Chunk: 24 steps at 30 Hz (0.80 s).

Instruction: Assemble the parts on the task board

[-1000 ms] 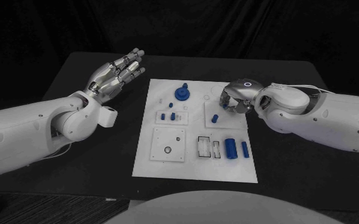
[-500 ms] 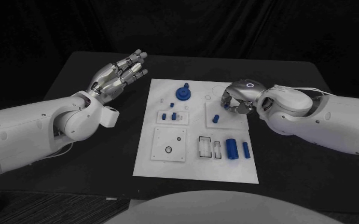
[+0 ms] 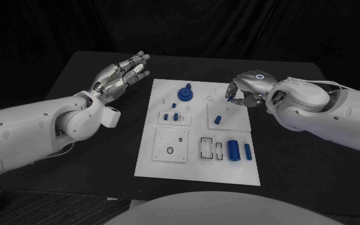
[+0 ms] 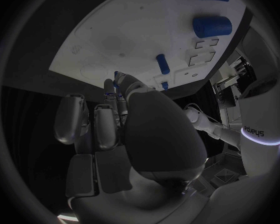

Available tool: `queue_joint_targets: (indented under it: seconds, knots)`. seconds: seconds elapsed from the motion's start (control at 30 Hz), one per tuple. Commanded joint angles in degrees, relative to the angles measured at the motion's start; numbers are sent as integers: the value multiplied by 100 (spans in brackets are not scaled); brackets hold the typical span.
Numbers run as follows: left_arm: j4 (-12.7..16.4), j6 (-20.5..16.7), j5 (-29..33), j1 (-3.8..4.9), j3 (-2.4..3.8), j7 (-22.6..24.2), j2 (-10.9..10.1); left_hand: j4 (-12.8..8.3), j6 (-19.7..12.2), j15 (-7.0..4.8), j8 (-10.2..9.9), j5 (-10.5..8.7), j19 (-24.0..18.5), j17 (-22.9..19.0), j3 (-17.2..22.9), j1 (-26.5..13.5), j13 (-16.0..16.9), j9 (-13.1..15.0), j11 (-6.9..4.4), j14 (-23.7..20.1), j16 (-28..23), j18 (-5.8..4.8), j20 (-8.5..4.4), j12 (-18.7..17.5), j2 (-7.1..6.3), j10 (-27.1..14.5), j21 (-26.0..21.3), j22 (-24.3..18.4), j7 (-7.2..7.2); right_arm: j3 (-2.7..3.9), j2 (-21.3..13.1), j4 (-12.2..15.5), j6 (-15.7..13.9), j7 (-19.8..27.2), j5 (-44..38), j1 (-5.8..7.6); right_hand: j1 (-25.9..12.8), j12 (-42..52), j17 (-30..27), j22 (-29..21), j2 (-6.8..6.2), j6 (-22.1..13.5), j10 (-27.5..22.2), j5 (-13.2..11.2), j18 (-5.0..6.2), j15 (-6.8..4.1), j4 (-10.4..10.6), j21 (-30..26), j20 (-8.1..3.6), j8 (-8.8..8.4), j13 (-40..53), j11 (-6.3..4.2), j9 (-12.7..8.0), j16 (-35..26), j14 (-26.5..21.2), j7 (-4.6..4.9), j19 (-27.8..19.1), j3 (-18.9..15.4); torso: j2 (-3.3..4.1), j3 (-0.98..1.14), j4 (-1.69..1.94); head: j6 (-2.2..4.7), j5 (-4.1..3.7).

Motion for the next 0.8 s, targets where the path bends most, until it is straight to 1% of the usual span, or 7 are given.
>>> queue_joint_targets:
  seconds: [0.03,0.3,0.43,0.57,0.63,0.7,0.8]
  knots:
    - [25,71,26,-7,5,43,25,-44,24,23,29,37,43,8,9,63,-8,6,39,6,43,102,17,-38,-8,0,28,13,8,0,-87,194,-102,-151,160,80,-29,-1,5,950,52,2,18,-37,20,39,-18,35,41,0,-9,26,8,17,55,24,17,-4,0,-3,2,0,57]
    - [-9,51,26,-7,5,216,48,-39,91,42,74,52,74,20,25,78,-4,12,105,36,73,102,15,-34,20,9,41,33,63,0,-92,650,-111,-88,236,151,1,-23,37,958,53,-20,10,-19,13,45,-46,64,45,-24,-19,30,8,30,62,29,26,12,-6,0,-7,0,110]
    - [-5,-20,26,-8,5,462,46,232,179,-119,153,-201,158,36,-83,-19,89,16,115,91,133,110,-36,122,-56,315,80,76,56,0,55,812,-70,-28,223,109,15,-35,67,965,47,-33,9,11,8,47,-62,90,46,-40,-24,34,8,45,71,34,36,19,-6,3,6,0,117]
    - [-16,-92,25,-9,5,584,58,254,-390,-274,-22,-559,25,-4,-219,-224,77,-43,-70,-19,34,97,-176,133,-47,254,-3,-113,-160,0,345,863,-30,29,150,16,16,-40,71,968,42,-40,9,30,6,48,-67,101,47,-48,-26,36,7,47,74,37,41,21,-16,-4,-10,0,168]
    - [-30,-99,25,-9,5,600,76,256,-943,-296,-229,-605,-68,-28,-249,-262,53,-102,-310,-63,-19,94,-272,87,-18,166,-57,-244,-380,0,527,850,-22,59,122,-38,15,-43,80,967,41,-45,10,39,7,49,-70,96,48,-53,-27,37,7,51,77,38,39,22,-14,-2,-13,0,208]
    - [-43,-104,26,-11,5,593,107,254,-1165,-380,-346,-652,-151,-29,-278,-304,25,-127,-503,-64,-21,84,-372,22,-1,86,-101,-383,-576,0,710,829,-17,95,101,-93,17,-44,86,965,38,-50,10,45,9,49,-72,91,48,-58,-28,37,6,54,79,39,38,22,-14,2,-2,0,219]
    - [-48,-93,26,-11,5,564,131,252,-1211,-430,-364,-666,-204,-29,-295,-321,-8,-132,-600,-64,-21,70,-411,-38,16,0,-128,-491,-652,0,1019,765,20,159,0,-176,12,-50,84,964,32,-60,8,63,10,50,-76,87,48,-68,-30,40,4,54,82,42,38,22,-8,6,31,0,238]
